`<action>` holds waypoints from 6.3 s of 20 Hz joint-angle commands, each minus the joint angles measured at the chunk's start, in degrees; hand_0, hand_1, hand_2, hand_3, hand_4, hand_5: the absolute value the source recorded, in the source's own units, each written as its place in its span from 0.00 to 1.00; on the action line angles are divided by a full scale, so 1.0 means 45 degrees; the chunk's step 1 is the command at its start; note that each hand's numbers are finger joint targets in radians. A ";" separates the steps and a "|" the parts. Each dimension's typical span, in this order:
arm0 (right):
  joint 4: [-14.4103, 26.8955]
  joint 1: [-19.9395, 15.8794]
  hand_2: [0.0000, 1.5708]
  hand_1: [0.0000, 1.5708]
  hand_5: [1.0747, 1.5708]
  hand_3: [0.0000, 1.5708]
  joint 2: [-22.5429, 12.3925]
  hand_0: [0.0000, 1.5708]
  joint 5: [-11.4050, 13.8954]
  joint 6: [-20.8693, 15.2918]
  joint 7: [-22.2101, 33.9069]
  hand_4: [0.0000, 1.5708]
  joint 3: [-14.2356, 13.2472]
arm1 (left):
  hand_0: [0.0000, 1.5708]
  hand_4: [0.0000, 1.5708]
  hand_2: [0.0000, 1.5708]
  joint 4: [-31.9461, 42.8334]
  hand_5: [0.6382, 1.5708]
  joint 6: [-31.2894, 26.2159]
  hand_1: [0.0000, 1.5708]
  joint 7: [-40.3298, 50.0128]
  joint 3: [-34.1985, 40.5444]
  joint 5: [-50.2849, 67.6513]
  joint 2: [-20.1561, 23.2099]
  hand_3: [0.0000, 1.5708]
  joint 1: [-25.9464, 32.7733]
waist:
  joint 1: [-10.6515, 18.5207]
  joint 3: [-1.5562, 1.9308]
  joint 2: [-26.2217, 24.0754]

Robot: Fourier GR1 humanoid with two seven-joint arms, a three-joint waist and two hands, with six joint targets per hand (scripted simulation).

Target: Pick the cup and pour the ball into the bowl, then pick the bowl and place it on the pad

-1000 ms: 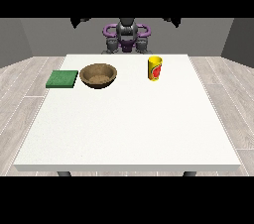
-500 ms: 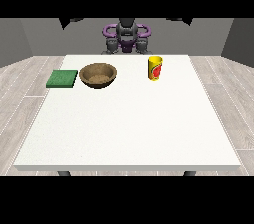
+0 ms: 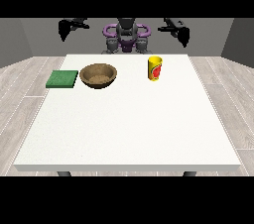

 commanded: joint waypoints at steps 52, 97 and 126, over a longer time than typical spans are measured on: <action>0.5035 -0.1365 0.00 0.00 0.99 0.00 -0.1740 0.00 -0.0559 0.2397 -0.1826 0.00 -0.1663 | 0.94 1.00 1.00 1.0238 0.69 0.6718 0.94 -0.1043 -0.2786 -0.8476 0.3175 1.00 -0.6791 | -0.0759 0.0023 -0.0691; 0.7844 -0.1505 0.00 0.00 1.00 0.00 -0.2362 0.00 -0.0511 0.3041 -0.2095 0.00 -0.2092 | 0.94 0.95 1.00 1.0332 0.63 0.3812 0.94 0.7447 -1.0560 -2.1070 -0.1213 1.00 -1.0212 | 0.0034 -0.0041 -0.2292; 0.8969 -0.3945 0.00 0.00 0.99 0.00 0.0495 0.00 0.0236 -0.1660 -0.2602 0.18 -0.1687 | 0.00 0.00 0.00 0.3379 0.99 0.3497 0.00 -0.0759 -0.3878 -0.3636 -0.1167 0.00 -0.2485 | 0.2403 0.0003 0.0599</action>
